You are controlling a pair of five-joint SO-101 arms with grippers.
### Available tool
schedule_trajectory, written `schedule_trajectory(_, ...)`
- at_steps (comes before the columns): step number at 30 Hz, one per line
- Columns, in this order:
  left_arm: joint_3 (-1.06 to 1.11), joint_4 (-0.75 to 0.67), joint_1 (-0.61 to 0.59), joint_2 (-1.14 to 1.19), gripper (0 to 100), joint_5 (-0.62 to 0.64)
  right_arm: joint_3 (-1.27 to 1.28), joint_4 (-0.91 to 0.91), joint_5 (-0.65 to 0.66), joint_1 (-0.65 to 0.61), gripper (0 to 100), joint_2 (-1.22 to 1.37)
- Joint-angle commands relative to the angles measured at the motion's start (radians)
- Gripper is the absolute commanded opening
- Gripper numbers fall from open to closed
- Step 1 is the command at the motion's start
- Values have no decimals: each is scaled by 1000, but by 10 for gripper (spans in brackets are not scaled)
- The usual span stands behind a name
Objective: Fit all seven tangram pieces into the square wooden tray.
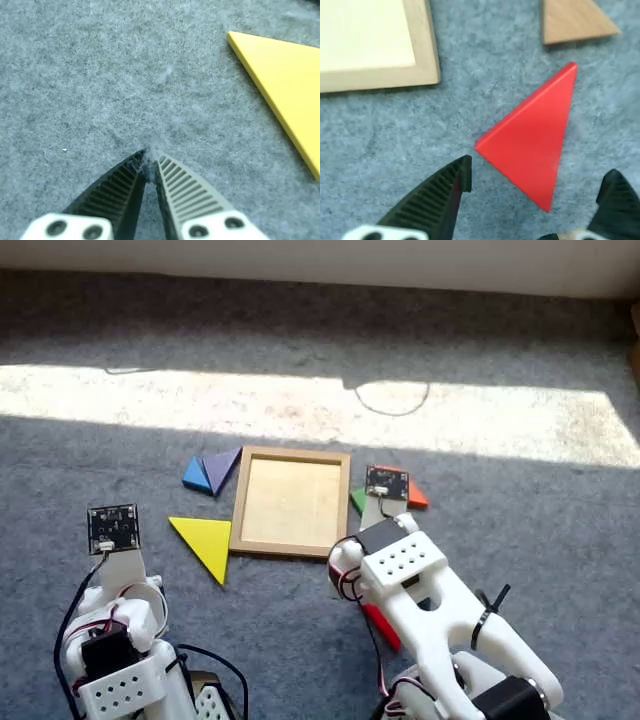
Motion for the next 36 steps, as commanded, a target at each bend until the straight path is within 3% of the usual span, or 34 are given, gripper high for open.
schedule_trajectory(1,21,8,-15,-31,7,-2,-4,-5,6,-21,386,-35)
schedule_trajectory(12,21,8,-15,-31,7,-2,-8,-64,11,-18,386,148)
schedule_trajectory(36,21,8,-15,-31,7,-2,-2,-168,5,-15,386,165)
